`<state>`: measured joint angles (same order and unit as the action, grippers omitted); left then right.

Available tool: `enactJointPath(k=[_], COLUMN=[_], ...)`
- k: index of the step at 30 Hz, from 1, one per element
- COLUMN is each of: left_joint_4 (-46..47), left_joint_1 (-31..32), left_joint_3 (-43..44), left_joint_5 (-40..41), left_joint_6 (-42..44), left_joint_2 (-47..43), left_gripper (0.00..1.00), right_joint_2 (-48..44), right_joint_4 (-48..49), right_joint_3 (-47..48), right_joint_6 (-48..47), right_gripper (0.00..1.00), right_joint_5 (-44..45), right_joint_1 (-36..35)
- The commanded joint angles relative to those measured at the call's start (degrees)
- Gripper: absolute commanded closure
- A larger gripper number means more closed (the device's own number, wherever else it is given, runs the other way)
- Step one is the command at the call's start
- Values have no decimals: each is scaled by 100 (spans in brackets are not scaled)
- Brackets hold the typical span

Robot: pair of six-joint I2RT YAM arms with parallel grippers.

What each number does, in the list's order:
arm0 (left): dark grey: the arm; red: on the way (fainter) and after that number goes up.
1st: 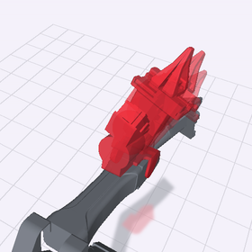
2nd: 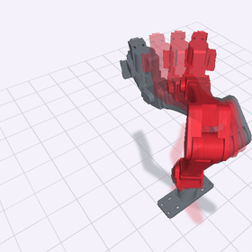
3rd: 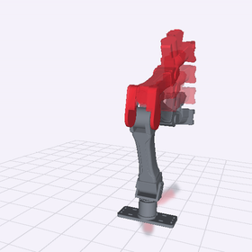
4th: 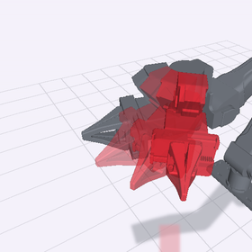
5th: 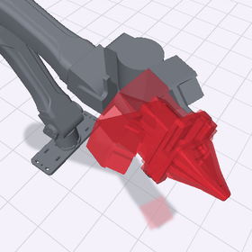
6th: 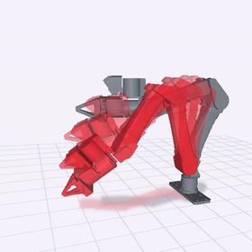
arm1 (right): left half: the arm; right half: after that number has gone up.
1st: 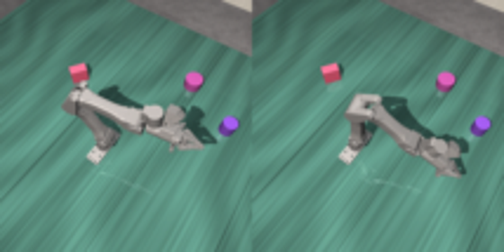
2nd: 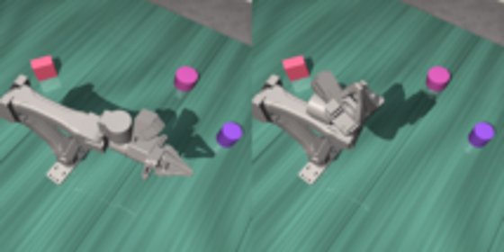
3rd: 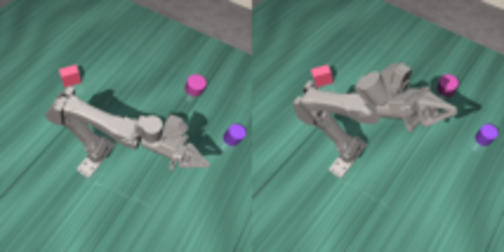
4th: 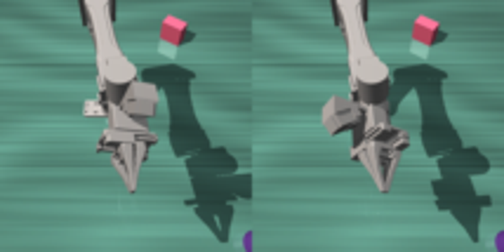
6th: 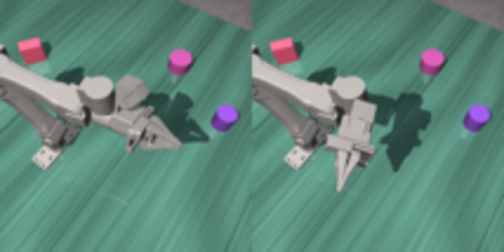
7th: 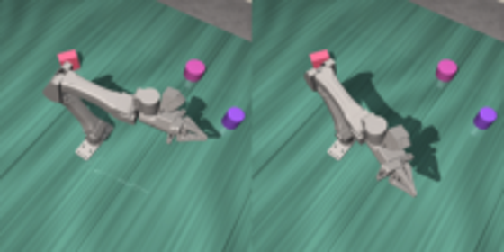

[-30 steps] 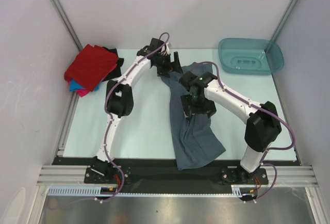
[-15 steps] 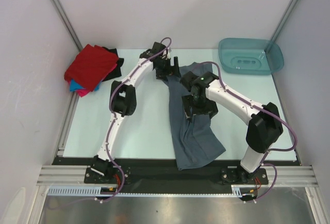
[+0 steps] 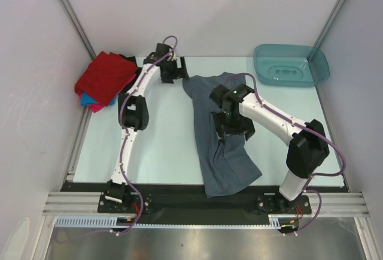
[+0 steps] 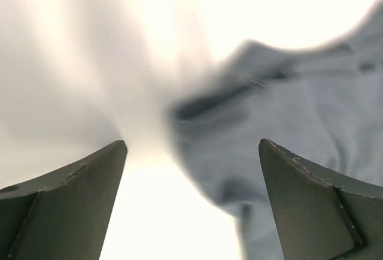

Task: Fold and stack the t-shirts
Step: Fold the tshirt

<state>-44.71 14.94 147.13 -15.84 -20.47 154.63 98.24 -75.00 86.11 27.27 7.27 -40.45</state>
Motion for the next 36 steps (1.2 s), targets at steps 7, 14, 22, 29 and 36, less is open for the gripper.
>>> enactJointPath(k=[7,14,22,29,36], left_joint_4=[296,15,-72,172,-142], left_joint_1=[-290,-79,193,457,729], left_joint_3=[527,-446,-4295,-6886,-7927], left_joint_5=[-69,-367,-947,-1834,-2943], left_joint_6=[113,70,130,-246,-274], left_joint_2=[217,-853,-3637,-5615,-6523], left_gripper=[0,0,0,0,0], right_joint_2=[108,64,-129,-261,-612], right_joint_4=[-234,-41,671,961,689], right_joint_3=[275,-173,-498,-1349,-1702], right_joint_6=[86,279,51,-37,112], right_gripper=[7,5,12,15,15], right_joint_5=[73,161,-559,-1078,-1262], right_joint_1=[-156,386,1249,1408,1513])
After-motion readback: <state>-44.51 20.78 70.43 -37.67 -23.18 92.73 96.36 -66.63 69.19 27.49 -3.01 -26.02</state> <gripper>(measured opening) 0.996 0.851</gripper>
